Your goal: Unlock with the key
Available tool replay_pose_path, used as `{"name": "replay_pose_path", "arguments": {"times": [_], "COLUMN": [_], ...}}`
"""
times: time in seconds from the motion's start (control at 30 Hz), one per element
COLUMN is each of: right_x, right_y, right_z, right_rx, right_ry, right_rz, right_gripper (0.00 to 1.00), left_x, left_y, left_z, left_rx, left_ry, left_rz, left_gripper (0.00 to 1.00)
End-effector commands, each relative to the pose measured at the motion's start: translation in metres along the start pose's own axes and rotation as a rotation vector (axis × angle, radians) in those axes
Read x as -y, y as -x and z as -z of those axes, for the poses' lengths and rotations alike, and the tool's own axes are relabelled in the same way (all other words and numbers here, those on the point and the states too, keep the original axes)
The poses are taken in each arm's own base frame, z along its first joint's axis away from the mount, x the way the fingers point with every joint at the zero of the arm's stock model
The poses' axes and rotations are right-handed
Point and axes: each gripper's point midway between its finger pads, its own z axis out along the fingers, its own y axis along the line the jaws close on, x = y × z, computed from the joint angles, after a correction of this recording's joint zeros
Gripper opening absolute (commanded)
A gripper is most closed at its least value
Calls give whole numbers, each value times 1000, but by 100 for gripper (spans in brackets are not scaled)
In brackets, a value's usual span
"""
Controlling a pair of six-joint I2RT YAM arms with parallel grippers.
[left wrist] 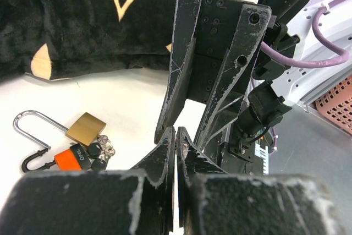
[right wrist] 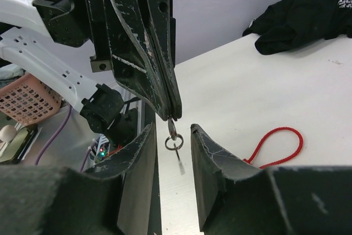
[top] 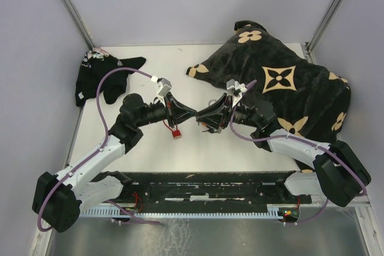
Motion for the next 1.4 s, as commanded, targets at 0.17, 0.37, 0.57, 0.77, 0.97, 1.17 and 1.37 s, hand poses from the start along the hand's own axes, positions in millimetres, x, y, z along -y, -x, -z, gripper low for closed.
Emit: {"name": "replay_pose_path", "arguments": {"times": [0.17, 0.37, 0.57, 0.77, 0.97, 1.17, 1.37], "right_x": [-21, -21, -20, -22, -27, -24, -3], "right_y": [33, 29, 27, 29, 32, 31, 16], "right_z": [-5, -6, -7, -6, -5, -5, -5], "right_rx": [76, 62, 57, 65, 66, 55, 12], "right_ry": [106, 120, 127, 134, 147, 126, 18], "right_rz": [68, 55, 50, 48, 51, 9, -76], "right_gripper": [30, 26, 18, 3, 2, 1, 2], "left_x": [15, 17, 19, 18, 11, -3, -31], "left_y": [10, 13, 14, 12, 8, 12, 19], "left_z": [1, 1, 0, 1, 1, 3, 11], "left_rx": [37, 51, 55, 54, 47, 69, 131], "left_ry": [-57, -66, -80, -74, -39, 62, 264], "left_rz": [-2, 1, 6, 11, 26, 48, 171], "left_gripper": [3, 3, 3, 3, 3, 23, 53]}}
